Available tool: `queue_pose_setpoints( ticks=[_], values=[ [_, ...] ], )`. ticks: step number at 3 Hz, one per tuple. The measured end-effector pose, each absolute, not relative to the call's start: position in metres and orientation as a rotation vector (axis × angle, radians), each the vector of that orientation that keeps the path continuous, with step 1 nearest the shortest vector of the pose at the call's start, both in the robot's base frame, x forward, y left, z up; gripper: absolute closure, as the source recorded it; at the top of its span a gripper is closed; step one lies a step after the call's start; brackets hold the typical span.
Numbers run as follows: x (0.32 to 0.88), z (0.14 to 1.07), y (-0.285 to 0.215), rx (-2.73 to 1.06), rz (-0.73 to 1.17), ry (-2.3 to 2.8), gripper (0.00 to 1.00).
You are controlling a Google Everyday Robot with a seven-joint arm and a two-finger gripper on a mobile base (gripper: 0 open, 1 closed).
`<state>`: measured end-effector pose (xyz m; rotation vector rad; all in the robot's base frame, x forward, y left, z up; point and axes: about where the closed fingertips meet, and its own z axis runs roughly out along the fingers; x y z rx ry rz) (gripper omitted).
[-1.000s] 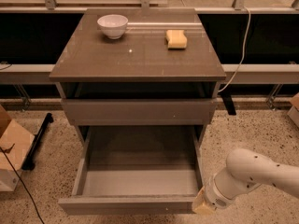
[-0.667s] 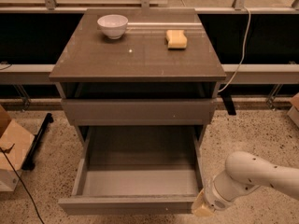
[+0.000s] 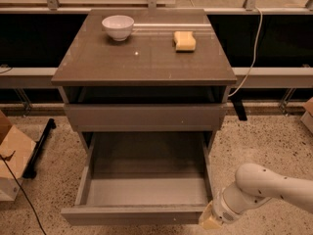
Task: Close middle drawer
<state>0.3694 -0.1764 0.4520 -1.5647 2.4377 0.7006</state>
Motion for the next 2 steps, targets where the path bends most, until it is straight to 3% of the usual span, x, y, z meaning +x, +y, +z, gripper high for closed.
queue_pose_setpoints(
  ticks=[2],
  values=[
    [0.3741,0.4385,-0.1734,-1.543,0.734,2.442,1.0]
  ],
)
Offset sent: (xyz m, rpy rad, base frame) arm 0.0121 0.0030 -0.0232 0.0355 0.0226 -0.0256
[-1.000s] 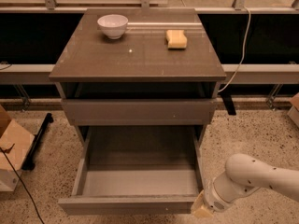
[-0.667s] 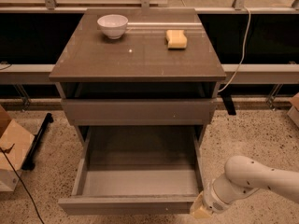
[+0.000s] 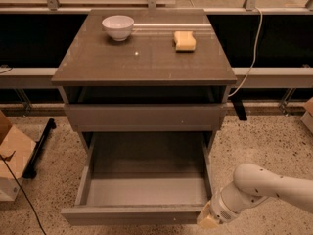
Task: Close middle drawer
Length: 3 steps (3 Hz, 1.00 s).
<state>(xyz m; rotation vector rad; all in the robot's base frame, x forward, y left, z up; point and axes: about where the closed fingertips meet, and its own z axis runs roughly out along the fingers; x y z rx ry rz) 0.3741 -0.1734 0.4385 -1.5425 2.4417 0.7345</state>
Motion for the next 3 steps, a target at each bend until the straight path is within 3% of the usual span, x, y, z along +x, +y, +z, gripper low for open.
queue_pose_setpoints(
  ticks=[3],
  values=[
    [0.414,0.434,-0.176,-1.476,0.733,2.41,1.0]
  ],
)
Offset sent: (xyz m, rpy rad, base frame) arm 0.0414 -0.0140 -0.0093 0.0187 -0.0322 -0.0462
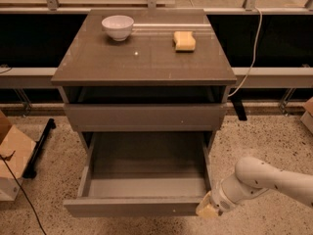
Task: Close middle drawer
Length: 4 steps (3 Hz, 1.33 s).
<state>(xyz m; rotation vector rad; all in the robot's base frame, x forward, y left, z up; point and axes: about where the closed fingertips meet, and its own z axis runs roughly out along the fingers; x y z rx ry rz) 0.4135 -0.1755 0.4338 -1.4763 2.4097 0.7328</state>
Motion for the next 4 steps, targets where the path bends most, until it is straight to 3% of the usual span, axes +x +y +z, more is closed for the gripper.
queue_pose_setpoints(
  ticks=[2,4],
  values=[
    [0.449,0.444,-0.165,-1.469,0.737,2.351,1.0],
    [0.466,0.421,-0.151,-1.54,0.582,2.303,1.0]
  ],
)
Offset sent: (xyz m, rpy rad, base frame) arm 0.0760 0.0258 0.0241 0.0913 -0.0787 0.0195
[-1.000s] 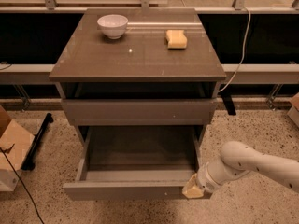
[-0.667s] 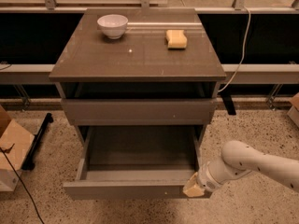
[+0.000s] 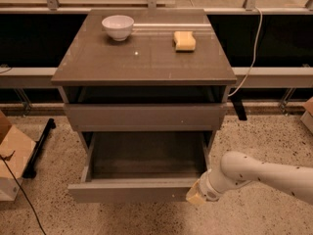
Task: Close middle drawer
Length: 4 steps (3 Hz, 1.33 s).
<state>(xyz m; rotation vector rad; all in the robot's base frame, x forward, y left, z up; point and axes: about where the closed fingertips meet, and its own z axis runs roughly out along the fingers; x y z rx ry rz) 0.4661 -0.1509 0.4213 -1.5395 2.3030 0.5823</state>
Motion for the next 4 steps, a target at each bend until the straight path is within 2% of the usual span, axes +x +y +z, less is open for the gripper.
queue_pose_setpoints(
  ticks=[2,3,4],
  values=[
    [0.524,0.401,-0.132,-1.583,0.439,2.178,1.0],
    [0.55,0.404,-0.128,-1.579,0.398,2.138,0.96],
    [0.562,0.407,-0.127,-1.573,0.378,2.123,0.73]
  ],
)
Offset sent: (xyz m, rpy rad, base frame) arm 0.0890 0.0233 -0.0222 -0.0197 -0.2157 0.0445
